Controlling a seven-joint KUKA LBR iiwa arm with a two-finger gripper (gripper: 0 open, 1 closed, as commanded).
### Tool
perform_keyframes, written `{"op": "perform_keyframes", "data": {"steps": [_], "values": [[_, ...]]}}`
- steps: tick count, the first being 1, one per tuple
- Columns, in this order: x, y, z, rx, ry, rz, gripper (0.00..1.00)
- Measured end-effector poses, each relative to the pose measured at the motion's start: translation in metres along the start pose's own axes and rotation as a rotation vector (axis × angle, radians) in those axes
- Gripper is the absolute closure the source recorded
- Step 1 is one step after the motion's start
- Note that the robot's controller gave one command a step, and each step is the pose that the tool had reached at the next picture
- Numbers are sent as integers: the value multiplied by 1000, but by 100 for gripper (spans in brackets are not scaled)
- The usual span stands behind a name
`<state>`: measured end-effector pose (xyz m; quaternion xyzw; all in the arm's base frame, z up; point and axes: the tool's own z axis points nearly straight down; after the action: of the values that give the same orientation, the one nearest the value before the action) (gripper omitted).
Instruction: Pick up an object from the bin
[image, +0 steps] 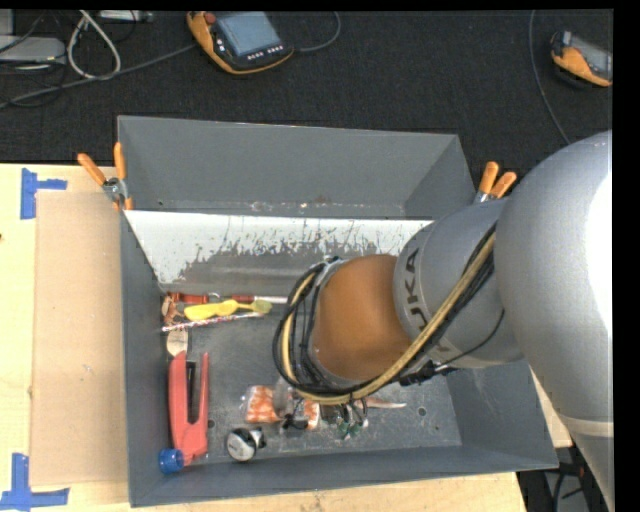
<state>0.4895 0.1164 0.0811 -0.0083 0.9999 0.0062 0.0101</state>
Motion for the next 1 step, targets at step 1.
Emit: {"op": "perform_keyframes", "data": {"steps": [1], "values": [[0,0,0,0,0,1,100]]}}
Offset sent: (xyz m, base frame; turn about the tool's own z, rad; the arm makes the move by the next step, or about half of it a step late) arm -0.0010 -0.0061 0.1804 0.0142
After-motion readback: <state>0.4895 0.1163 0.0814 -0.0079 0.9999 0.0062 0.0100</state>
